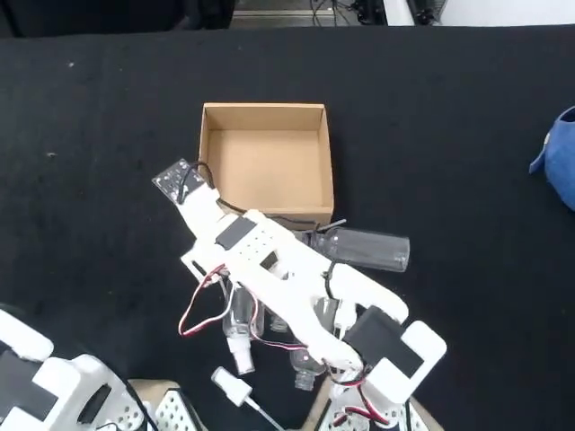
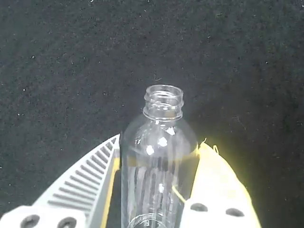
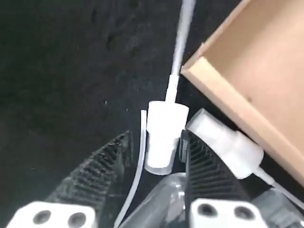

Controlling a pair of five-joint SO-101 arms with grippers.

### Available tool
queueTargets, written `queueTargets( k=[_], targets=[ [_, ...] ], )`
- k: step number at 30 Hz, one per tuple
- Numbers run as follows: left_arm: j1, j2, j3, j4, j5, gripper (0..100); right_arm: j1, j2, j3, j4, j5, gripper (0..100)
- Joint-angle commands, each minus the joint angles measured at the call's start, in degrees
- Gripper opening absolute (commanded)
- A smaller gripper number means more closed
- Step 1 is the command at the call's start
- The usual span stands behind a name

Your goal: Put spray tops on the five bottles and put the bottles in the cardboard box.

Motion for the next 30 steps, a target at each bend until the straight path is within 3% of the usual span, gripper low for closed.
queueTargets(
  k=[1, 13, 22, 30],
  targets=[
    [-0.6, -0.4, -3.6, -0.7, 0.1, 3, 1.1, -0.3, -5.0, -1.7, 0.4, 15.0],
    [-0.7, -0.4, -3.6, -0.7, 0.1, 3, -3.0, 4.9, -5.7, -3.4, 0.6, 15.2],
    [-0.7, -0.4, -3.6, -0.7, 0.1, 3, -10.6, 3.3, -10.3, 2.5, 0.6, 14.9],
    [-0.7, -0.4, -3.6, -0.7, 0.1, 3, -6.1, 5.1, -10.2, 2.2, 0.7, 14.9]
  ],
)
